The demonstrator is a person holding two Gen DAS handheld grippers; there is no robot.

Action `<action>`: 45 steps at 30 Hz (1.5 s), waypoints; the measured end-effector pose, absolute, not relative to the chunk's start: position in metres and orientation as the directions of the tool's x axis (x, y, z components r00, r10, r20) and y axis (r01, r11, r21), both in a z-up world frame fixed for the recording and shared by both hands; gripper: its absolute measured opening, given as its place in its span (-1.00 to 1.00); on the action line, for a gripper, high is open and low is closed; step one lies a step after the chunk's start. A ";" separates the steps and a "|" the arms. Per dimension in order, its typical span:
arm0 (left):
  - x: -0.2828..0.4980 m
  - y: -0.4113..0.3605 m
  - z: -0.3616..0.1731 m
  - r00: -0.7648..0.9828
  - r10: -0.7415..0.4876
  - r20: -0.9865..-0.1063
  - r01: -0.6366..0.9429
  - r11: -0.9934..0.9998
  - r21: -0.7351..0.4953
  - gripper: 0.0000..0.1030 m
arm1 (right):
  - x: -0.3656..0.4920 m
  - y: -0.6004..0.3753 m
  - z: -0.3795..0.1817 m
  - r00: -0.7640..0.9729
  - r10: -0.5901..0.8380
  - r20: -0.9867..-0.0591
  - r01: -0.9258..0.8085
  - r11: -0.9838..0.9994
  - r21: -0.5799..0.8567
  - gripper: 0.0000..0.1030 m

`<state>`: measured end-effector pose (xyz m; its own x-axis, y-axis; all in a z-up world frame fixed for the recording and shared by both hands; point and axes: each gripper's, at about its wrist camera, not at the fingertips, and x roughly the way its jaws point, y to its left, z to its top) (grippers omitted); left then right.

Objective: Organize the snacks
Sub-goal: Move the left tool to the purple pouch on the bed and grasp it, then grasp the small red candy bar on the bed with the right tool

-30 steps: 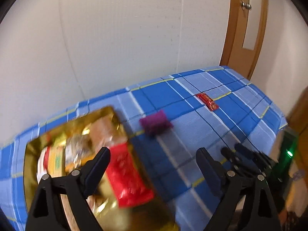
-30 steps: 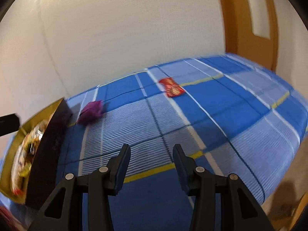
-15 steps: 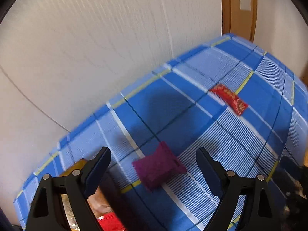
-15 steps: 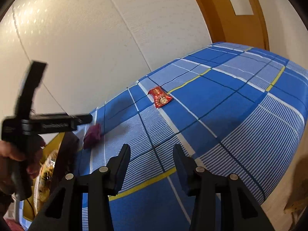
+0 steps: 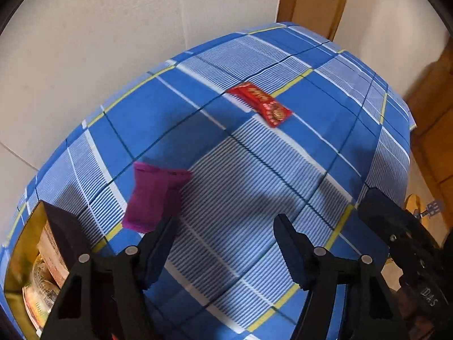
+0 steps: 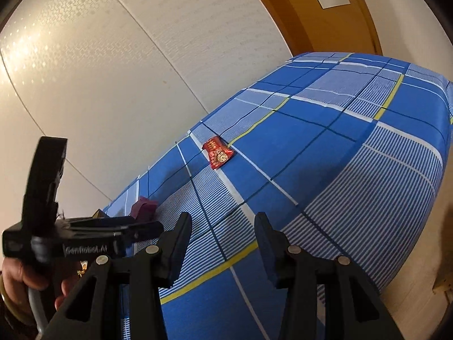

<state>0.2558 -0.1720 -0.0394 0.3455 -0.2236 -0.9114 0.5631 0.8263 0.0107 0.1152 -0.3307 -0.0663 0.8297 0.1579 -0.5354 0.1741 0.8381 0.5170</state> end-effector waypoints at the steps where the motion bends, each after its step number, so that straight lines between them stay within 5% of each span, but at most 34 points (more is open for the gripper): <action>1: 0.253 -0.175 -0.041 0.363 -0.210 -0.908 0.570 0.821 0.038 0.38 | 0.115 -0.332 -0.066 0.830 0.157 -0.534 0.175 0.838 0.517 -0.10; 8: 0.258 -0.165 -0.032 0.566 -0.133 -0.814 0.494 0.845 0.205 0.38 | 0.113 -0.338 -0.065 0.837 0.155 -0.524 0.177 0.831 0.528 -0.09; 13: 0.291 -0.155 -0.050 0.511 -0.067 -0.857 0.432 0.882 0.189 0.36 | 0.114 -0.338 -0.065 0.838 0.162 -0.522 0.171 0.829 0.533 -0.09; 18: 0.300 -0.152 -0.063 0.438 -0.063 -0.897 0.414 0.900 0.138 -0.21 | 0.115 -0.340 -0.066 0.836 0.165 -0.524 0.175 0.824 0.539 -0.09; 28: 0.250 -0.172 -0.058 0.436 -0.107 -0.894 0.394 0.915 0.083 -0.23 | 0.113 -0.348 -0.069 0.840 0.151 -0.521 0.202 0.805 0.558 -0.09; 36: 0.189 -0.169 -0.065 0.627 -0.156 -0.763 0.339 0.937 0.087 -0.24 | 0.114 -0.352 -0.064 0.837 0.111 -0.537 0.208 0.842 0.498 -0.09; 45: 0.184 -0.151 -0.071 0.680 -0.265 -0.684 0.309 0.949 -0.061 -0.23 | 0.146 -0.334 -0.054 0.814 0.103 -0.571 0.124 0.931 0.345 -0.09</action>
<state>0.1836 -0.1513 -0.0709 0.6796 -0.2653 -0.6840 0.3093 0.9490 -0.0607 0.1461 -0.3336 -0.0537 0.8143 0.1032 -0.5712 0.1237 0.9306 0.3446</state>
